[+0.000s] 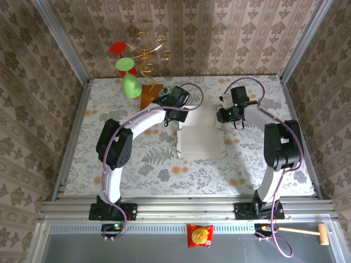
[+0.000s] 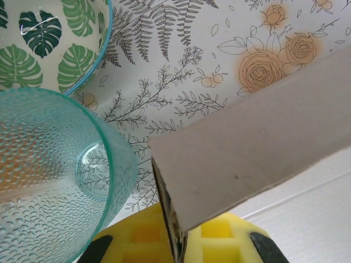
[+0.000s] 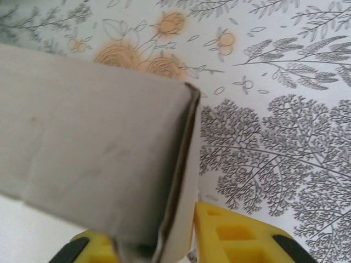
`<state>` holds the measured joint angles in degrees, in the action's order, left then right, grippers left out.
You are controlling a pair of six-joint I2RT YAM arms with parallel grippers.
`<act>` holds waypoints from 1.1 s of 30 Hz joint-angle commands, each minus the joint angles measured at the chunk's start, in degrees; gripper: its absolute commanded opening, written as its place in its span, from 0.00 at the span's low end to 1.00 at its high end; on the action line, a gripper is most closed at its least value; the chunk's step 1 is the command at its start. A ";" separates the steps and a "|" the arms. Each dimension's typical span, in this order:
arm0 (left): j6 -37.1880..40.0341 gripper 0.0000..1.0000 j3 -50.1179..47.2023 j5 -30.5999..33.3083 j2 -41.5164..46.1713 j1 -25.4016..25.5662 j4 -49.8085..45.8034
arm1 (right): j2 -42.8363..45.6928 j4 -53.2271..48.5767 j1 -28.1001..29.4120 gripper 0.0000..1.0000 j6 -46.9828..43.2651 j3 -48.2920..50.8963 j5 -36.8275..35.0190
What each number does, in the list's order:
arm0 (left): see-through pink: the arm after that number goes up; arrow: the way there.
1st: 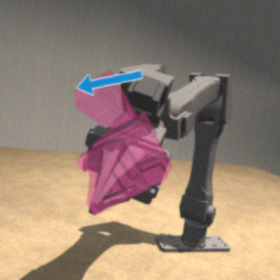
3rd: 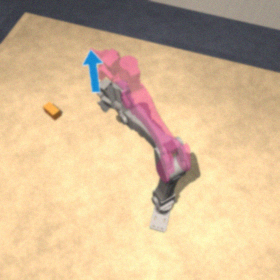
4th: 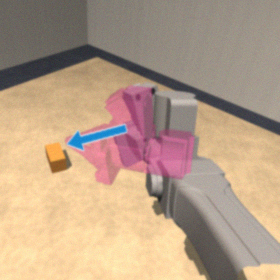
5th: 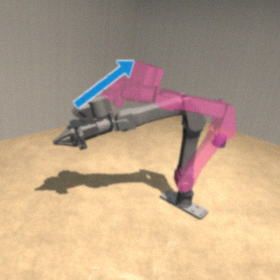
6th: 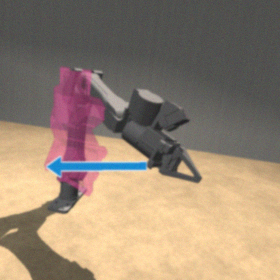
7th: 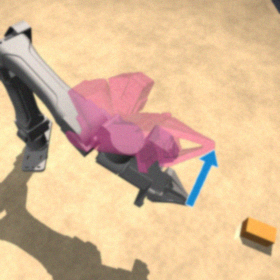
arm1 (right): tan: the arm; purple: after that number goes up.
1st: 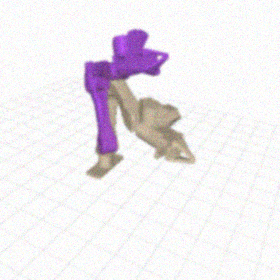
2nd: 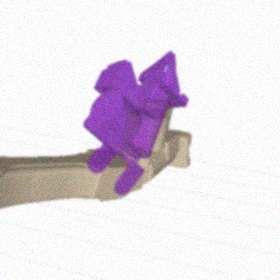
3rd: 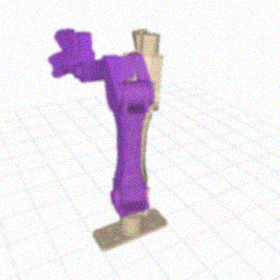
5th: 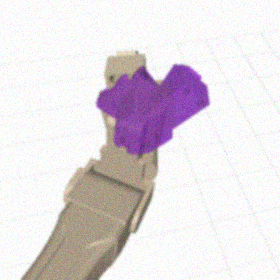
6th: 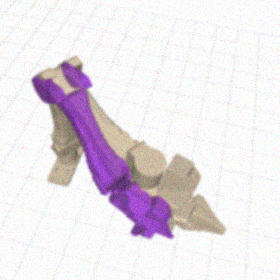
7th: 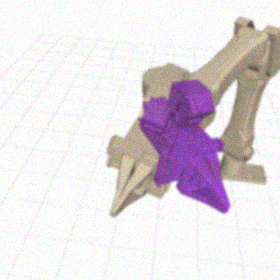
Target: Fold the paper box
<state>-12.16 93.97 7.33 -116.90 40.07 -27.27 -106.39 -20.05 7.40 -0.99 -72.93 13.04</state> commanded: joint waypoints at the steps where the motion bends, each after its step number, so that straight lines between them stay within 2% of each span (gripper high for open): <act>1: 1.07 0.00 1.21 -1.38 -2.59 0.16 -2.79 | -2.15 -2.99 2.10 0.17 1.46 -2.89 -5.18; 8: 0.39 0.00 1.78 -2.05 -3.13 0.33 -3.58 | -3.56 -5.87 5.55 0.00 5.57 -5.38 -13.31; 15: -0.92 0.00 3.75 -2.62 -4.29 0.26 -6.29 | -4.00 -10.40 7.55 0.00 9.01 -7.43 -23.15; 19: -2.57 0.00 6.53 -4.19 -5.26 0.39 -9.59 | -4.70 -19.65 8.55 0.00 12.39 -10.49 -29.47; 23: -5.00 0.00 9.61 -6.48 -6.45 0.70 -14.03 | -6.22 -28.59 8.67 0.00 16.02 -13.80 -30.60; 33: -9.20 0.00 17.69 -9.68 -12.73 3.25 -23.55 | -8.11 -39.11 9.36 0.00 20.41 -17.27 -33.19</act>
<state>-18.74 110.63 0.60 -125.71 42.06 -43.42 -112.51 -50.70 16.03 17.89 -88.66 -16.93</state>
